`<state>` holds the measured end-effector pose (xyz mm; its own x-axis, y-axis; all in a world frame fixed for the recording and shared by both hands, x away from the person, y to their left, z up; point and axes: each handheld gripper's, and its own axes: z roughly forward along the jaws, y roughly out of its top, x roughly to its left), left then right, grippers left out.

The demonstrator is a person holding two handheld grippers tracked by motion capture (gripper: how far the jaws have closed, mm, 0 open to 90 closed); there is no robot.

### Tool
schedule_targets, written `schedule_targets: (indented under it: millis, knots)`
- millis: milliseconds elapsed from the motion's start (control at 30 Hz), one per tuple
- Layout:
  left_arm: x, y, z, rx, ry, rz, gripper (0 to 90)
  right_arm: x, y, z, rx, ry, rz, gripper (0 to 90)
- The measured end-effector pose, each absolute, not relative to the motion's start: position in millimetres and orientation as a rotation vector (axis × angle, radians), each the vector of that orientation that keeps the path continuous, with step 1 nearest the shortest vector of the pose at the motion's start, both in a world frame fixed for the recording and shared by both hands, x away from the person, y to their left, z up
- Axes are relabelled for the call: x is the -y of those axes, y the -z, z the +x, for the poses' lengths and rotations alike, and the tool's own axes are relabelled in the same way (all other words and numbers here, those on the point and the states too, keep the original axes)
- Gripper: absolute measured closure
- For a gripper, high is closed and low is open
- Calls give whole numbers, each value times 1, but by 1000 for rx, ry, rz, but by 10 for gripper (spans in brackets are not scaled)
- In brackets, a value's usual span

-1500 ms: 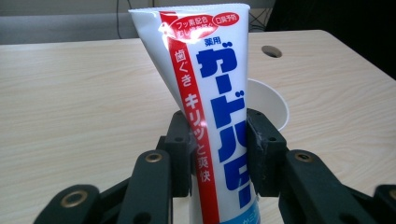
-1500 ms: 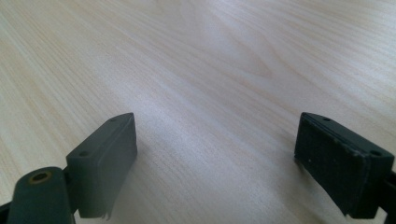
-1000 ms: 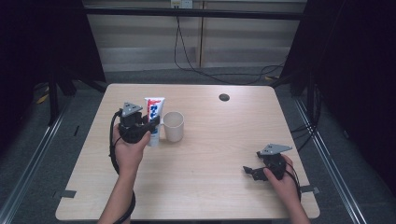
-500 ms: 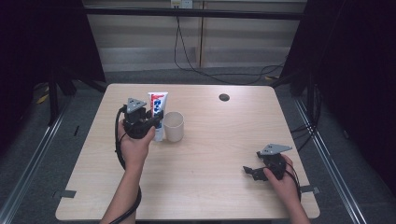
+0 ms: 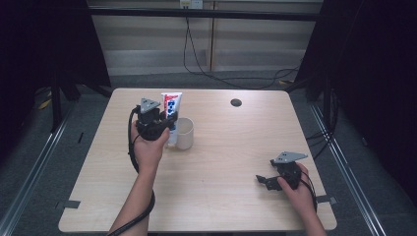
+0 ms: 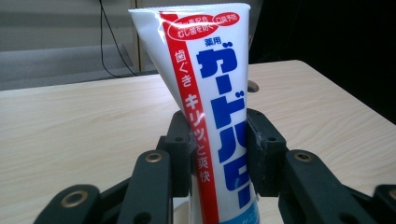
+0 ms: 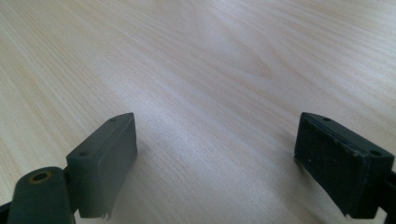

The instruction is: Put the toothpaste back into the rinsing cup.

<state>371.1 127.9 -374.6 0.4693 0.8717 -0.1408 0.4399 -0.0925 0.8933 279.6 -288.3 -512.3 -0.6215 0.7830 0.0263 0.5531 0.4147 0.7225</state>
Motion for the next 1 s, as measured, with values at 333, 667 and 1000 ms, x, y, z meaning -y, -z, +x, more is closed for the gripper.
schedule_targets:
  millis: [333,667,1000]
  knots:
    - [-118,375,379,-1128,-537,1716,661,288,512,279,-2363,-1027,1152,126]
    - [-107,377,388,-1128,-527,1714,659,288,512,279,-2363,-1027,1152,127]
    - [-100,380,394,-1121,-517,1727,656,288,512,279,-2362,-1027,1152,126]
